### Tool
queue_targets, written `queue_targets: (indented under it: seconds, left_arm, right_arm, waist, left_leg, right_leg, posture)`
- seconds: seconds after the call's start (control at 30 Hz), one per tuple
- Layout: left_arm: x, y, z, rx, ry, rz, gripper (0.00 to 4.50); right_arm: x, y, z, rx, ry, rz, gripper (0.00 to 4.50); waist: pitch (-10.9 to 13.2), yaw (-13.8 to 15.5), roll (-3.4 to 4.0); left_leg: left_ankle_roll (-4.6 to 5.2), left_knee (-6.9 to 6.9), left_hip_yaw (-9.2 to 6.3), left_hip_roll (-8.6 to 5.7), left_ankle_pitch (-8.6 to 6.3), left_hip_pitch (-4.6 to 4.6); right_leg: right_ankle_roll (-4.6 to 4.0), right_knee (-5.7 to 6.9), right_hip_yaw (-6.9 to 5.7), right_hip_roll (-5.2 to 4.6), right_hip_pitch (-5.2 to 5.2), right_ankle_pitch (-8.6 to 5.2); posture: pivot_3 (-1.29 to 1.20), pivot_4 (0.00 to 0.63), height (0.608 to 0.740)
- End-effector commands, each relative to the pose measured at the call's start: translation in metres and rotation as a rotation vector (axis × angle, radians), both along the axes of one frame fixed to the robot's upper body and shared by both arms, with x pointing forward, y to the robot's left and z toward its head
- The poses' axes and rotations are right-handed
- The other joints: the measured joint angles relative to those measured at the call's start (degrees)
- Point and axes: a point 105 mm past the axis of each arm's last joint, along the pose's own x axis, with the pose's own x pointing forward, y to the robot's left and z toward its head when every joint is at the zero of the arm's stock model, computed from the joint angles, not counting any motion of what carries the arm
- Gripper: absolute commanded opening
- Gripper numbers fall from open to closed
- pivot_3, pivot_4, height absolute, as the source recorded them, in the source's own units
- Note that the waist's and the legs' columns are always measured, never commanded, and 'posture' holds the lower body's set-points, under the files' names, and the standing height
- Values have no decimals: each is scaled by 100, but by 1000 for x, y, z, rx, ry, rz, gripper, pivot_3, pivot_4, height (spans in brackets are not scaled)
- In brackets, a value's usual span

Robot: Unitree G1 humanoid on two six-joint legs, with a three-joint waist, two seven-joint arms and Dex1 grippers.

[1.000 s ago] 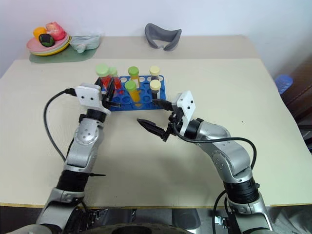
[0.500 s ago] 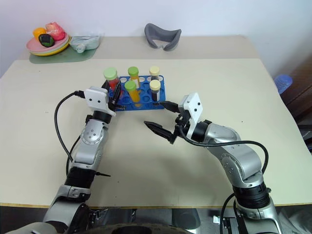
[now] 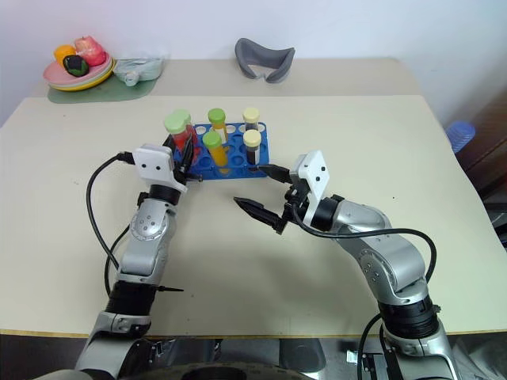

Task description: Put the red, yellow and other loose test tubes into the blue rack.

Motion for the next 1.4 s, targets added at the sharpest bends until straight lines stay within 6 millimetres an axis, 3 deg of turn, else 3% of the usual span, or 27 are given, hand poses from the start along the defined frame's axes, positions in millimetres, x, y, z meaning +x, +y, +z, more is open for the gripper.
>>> queue_targets:
  seconds: [0.03, 0.77, 1.4]
  left_arm:
    - [-5, 2, 5, -5, -12, 17, 804]
    - [-1, 13, 1, 29, 12, 86, 804]
    - [1, 9, -5, -92, 62, 45, 804]
  right_arm:
    - [-4, 1, 9, 20, -40, 15, 4500]
    - [-5, 4, 6, 23, -35, 25, 4500]
    - [-7, 5, 6, 26, -33, 29, 4500]
  waist:
    - [0, -1, 0]
    - [0, -9, 0]
    - [-2, -4, 3]
  left_leg:
    - [0, 0, 0, 0, 0, 0]
    - [1, 0, 0, 0, 0, 3]
    - [1, -1, 0, 0, -1, 7]
  right_leg:
    - [0, 0, 0, 0, 0, 0]
    - [0, 0, 0, 1, 2, 0]
    - [0, -2, 0, 1, 8, 0]
  posture:
    - [0, 150, 740]
    - [0, 150, 740]
    - [0, 150, 740]
